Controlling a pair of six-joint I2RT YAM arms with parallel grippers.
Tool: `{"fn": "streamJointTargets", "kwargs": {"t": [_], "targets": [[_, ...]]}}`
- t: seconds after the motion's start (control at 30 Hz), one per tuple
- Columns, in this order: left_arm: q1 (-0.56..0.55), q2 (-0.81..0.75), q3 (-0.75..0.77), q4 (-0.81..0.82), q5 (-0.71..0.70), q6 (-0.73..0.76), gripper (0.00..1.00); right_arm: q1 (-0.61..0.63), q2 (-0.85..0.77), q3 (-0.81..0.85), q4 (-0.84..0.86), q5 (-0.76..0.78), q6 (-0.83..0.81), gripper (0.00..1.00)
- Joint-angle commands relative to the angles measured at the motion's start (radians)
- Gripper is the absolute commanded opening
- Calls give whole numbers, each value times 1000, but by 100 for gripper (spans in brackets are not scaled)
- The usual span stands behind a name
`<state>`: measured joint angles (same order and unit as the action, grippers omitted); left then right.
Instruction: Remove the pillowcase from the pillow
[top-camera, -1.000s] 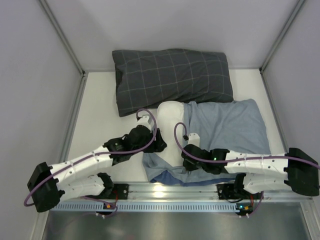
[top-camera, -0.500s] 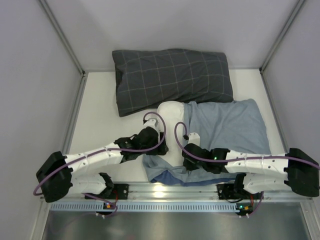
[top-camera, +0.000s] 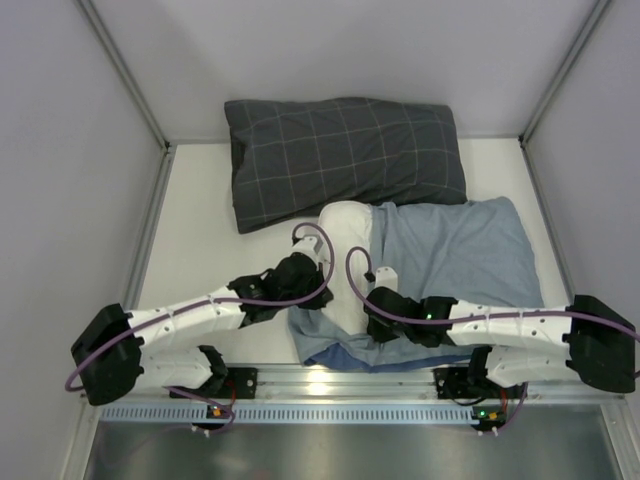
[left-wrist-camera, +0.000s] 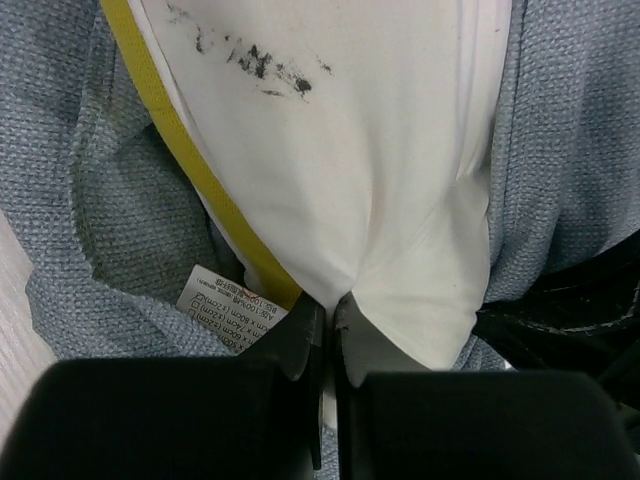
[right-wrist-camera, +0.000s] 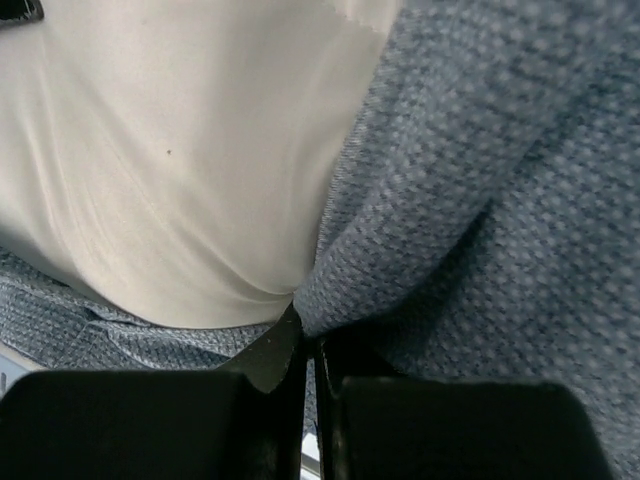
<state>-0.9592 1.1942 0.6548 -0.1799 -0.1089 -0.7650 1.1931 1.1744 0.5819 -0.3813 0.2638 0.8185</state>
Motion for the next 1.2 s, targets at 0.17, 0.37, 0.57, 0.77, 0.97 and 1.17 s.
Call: {"fn": "streamJointTargets", "kwargs": {"t": [0.17,0.37,0.57,0.77,0.97,1.17], "targets": [[-18,-71,141,80,-218,-43,0,66,-50,128,-11,-48,-45,0],[-19,54,249,74,-290,-88,0,144,-50,197,-31,-70,-75,0],[-19,116,325,71,-337,-106,0,177,-12,165,11,-95,-71,0],[-18,102,316,76,-368,-146,0,192,13,125,65,-147,-68,0],[-18,-51,260,112,-411,-247,0,194,50,4,84,-133,11,0],[-18,-231,232,111,-434,-290,0,194,41,-103,81,-74,120,0]]}}
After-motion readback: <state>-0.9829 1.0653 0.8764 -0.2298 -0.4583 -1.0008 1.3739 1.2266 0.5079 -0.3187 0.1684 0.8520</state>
